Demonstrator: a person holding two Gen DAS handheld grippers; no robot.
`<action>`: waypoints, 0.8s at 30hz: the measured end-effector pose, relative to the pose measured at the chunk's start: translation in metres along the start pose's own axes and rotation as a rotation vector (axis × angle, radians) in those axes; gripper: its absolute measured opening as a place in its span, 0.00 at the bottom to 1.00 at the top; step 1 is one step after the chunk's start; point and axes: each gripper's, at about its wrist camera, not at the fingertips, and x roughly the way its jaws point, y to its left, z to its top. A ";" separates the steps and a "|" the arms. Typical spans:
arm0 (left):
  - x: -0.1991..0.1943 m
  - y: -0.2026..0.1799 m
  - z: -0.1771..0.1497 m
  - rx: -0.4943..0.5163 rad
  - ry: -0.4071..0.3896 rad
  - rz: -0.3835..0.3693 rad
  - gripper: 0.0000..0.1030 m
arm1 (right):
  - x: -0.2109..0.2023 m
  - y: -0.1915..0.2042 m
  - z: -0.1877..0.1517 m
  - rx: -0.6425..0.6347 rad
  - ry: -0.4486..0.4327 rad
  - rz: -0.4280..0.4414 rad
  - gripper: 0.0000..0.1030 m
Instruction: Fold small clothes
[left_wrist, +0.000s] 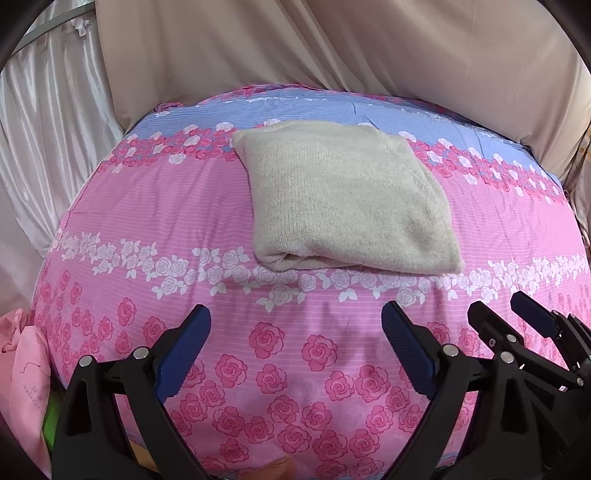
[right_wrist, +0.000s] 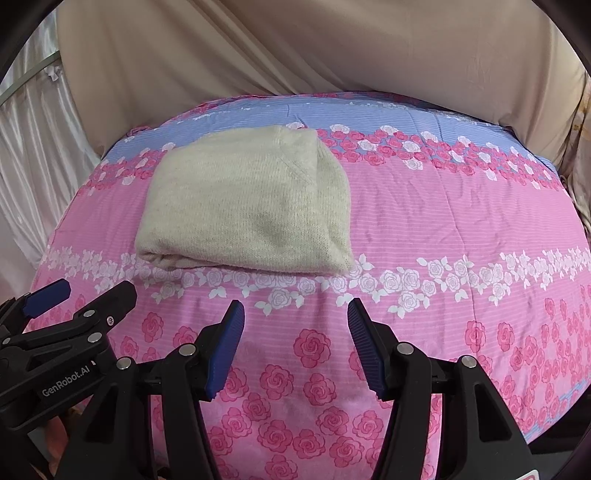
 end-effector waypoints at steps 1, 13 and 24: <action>0.000 0.000 0.000 0.000 0.000 0.000 0.89 | 0.000 0.000 0.000 0.000 0.000 0.000 0.55; 0.001 0.000 0.001 0.001 -0.001 0.005 0.88 | 0.000 0.000 0.000 -0.002 -0.001 -0.001 0.55; 0.002 0.000 0.001 0.000 0.002 0.006 0.88 | 0.002 0.000 0.000 -0.002 0.002 -0.003 0.55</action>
